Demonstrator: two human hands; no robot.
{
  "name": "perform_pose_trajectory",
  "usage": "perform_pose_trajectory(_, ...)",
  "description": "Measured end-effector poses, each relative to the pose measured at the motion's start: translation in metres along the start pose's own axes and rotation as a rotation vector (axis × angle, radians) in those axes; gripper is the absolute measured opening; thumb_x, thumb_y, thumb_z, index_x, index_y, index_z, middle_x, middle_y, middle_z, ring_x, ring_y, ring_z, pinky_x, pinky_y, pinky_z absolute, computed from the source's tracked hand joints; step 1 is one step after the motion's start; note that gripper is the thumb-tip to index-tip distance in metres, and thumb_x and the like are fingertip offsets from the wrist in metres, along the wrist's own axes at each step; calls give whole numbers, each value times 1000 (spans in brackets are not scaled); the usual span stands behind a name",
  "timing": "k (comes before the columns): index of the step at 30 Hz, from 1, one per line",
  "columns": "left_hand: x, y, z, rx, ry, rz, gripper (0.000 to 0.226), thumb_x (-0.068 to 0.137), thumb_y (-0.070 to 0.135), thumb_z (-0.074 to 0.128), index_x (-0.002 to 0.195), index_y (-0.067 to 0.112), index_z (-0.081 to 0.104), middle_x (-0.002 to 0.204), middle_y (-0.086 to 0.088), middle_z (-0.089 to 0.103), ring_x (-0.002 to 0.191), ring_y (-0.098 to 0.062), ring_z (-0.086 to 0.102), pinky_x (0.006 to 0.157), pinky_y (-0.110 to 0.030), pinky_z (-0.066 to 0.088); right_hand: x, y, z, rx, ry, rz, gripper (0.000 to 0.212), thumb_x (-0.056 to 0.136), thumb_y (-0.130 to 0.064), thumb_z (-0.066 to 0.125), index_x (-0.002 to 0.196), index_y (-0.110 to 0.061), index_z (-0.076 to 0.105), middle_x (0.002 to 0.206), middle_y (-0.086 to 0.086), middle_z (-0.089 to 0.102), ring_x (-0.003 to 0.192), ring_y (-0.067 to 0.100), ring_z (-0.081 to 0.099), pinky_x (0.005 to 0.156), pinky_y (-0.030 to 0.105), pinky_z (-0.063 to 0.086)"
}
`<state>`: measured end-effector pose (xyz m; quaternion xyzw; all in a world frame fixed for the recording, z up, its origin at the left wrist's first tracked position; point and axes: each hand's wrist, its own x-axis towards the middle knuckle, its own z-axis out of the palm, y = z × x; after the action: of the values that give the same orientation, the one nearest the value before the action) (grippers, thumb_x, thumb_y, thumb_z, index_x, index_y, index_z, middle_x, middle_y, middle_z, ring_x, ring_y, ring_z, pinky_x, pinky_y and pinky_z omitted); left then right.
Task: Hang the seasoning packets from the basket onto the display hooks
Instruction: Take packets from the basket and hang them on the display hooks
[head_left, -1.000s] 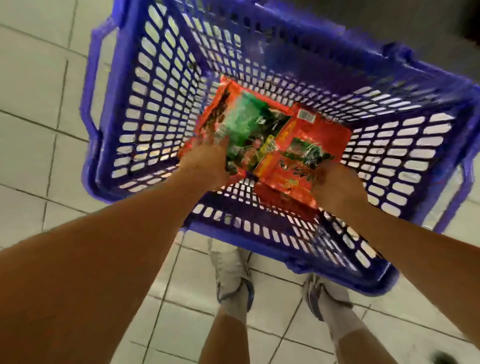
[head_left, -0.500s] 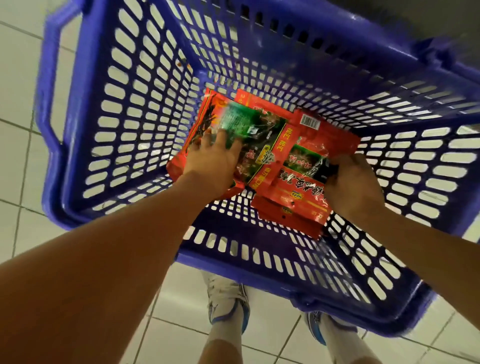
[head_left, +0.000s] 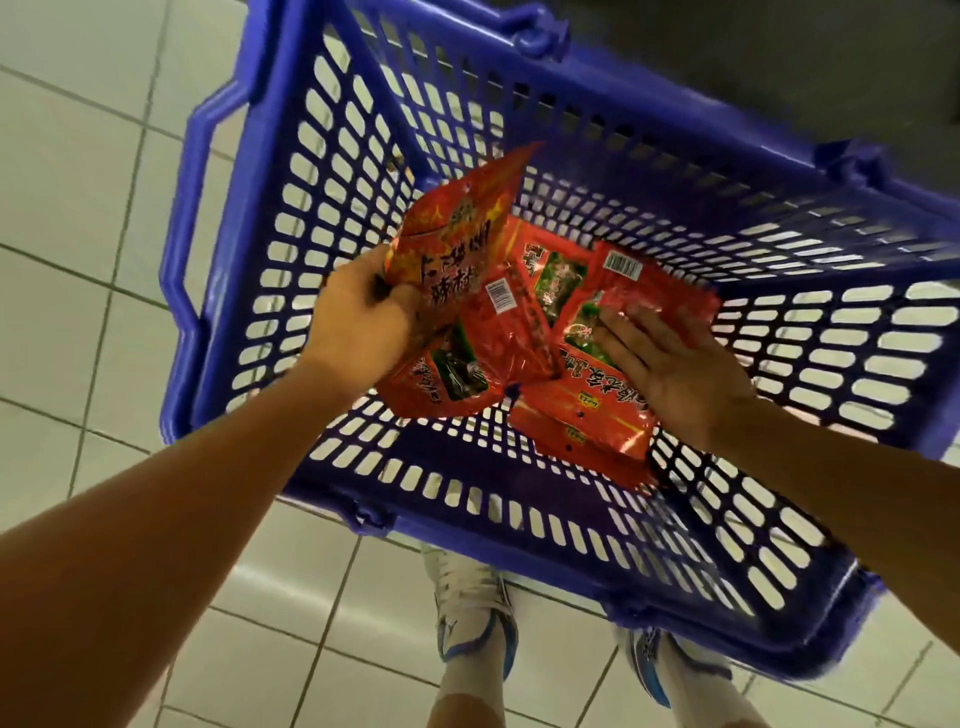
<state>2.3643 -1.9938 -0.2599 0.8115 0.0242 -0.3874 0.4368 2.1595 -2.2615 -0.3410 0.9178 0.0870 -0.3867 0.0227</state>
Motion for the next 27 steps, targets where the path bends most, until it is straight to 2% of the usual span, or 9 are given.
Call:
perform_pose_trajectory(3, -9, 3, 5, -102, 56, -62, 40, 94, 10, 53, 80, 43, 70, 83, 12, 76, 77, -6, 73, 63, -23, 58, -6, 3, -9, 40, 29, -64, 104, 94, -43, 59, 158, -24, -22, 166, 4, -26, 156, 29, -10, 122, 51, -1)
perform_pose_trajectory(7, -23, 19, 0, -185, 89, -119, 34, 94, 6, 51, 84, 31, 72, 77, 11, 76, 66, -5, 72, 54, -17, 54, -27, 15, -56, 256, 34, -119, 72, 91, -44, 63, 156, -30, 34, 167, 0, 22, 155, 26, 17, 126, 51, 14)
perform_pose_trajectory(9, -33, 28, -7, -199, 88, -146, 28, 94, 9, 55, 88, 31, 72, 81, 9, 77, 72, -10, 74, 57, -22, 56, -42, 19, -82, 562, 170, -73, 49, 88, -27, 74, 135, -21, 64, 147, 4, 55, 139, 30, 48, 117, 50, 35)
perform_pose_trajectory(11, -45, 39, -14, -219, 89, -151, 31, 91, 10, 57, 83, 35, 74, 81, 9, 77, 73, -10, 74, 60, -23, 56, -57, 24, -107, 855, 292, 64, 26, 85, -14, 79, 110, -17, 76, 113, 8, 75, 105, 30, 70, 98, 45, 53)
perform_pose_trajectory(15, -77, 68, -23, -299, 104, -189, 31, 91, 6, 52, 96, 29, 72, 88, 10, 78, 79, -10, 75, 71, -31, 56, -89, 30, -160, 1426, 329, 276, 26, 86, -4, 77, 80, -30, 77, 65, -15, 70, 62, -3, 62, 69, 17, 54)
perform_pose_trajectory(18, -108, 101, -27, -412, 108, -232, 34, 89, 2, 49, 105, 23, 70, 93, 4, 79, 82, -18, 76, 71, -34, 55, -116, 25, -200, 1823, 362, 337, 32, 87, 8, 63, 78, -18, 80, 67, -8, 74, 60, 5, 69, 62, 22, 56)
perform_pose_trajectory(21, -148, 144, -30, -589, 96, -260, 36, 88, 4, 46, 112, 13, 71, 97, -10, 78, 88, -34, 74, 68, -36, 57, -152, 17, -247, 2065, 372, 315, 22, 67, -3, 66, 80, -16, 78, 72, 3, 74, 60, 20, 70, 66, 33, 58)
perform_pose_trajectory(25, -206, 207, -33, -894, -77, -281, 44, 91, 17, 39, 84, 21, 82, 89, -8, 79, 74, -26, 76, 60, -36, 61, -211, 12, -311, 2187, 355, 207, 45, 73, -23, 68, 116, -10, 69, 103, 16, 75, 87, 34, 73, 81, 49, 59)
perform_pose_trajectory(27, -235, 237, -42, -943, -97, -253, 43, 92, 20, 37, 100, 19, 79, 100, -12, 77, 85, -29, 75, 72, -43, 62, -246, 13, -347, 2170, 425, 186, 38, 78, -32, 69, 112, -15, 73, 109, 15, 75, 93, 34, 73, 81, 51, 60)
